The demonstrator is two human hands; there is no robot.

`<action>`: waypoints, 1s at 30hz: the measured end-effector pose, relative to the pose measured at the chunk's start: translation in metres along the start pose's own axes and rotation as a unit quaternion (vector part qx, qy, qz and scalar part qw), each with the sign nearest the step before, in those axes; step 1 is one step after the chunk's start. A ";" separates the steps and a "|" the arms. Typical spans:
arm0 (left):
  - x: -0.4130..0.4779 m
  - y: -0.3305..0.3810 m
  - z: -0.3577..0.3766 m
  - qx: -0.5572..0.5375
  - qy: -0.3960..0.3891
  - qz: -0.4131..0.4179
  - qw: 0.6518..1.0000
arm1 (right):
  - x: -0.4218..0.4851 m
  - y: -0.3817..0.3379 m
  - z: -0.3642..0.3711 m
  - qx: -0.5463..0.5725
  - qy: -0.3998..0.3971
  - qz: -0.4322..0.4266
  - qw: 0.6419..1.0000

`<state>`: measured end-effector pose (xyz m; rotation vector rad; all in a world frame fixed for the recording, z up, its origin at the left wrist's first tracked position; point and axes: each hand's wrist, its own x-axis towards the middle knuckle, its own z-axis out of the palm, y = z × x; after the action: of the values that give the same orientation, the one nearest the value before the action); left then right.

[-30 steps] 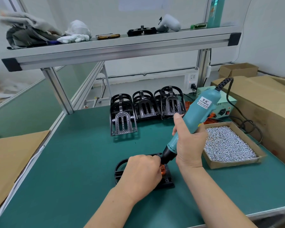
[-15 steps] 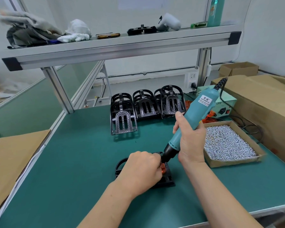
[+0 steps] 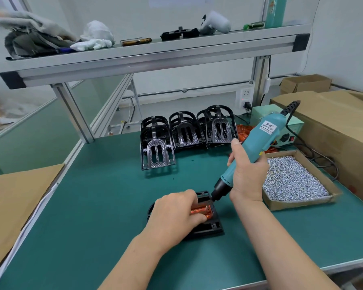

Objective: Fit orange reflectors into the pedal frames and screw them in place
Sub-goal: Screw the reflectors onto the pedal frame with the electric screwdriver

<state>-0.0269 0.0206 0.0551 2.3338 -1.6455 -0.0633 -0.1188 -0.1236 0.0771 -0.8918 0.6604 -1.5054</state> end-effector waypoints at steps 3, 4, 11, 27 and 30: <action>0.000 -0.012 0.005 0.007 -0.009 0.020 1.000 | 0.003 0.001 -0.002 -0.008 -0.007 -0.012 1.000; 0.001 -0.015 0.007 0.023 -0.030 0.023 0.999 | 0.003 0.002 -0.003 -0.016 -0.011 -0.018 1.000; 0.001 -0.021 0.024 0.040 -0.078 0.009 0.996 | -0.004 0.002 0.001 -0.079 -0.051 -0.061 0.994; 0.001 -0.018 0.024 0.035 -0.070 -0.002 0.997 | -0.015 0.005 0.008 -0.132 -0.143 -0.097 0.976; 0.001 -0.018 0.025 0.030 -0.064 -0.005 0.997 | -0.019 0.005 0.011 -0.139 -0.197 -0.112 0.964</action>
<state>-0.0149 0.0206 0.0261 2.4273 -1.7184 -0.1718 -0.1066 -0.1049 0.0764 -1.4784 0.4928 -1.3906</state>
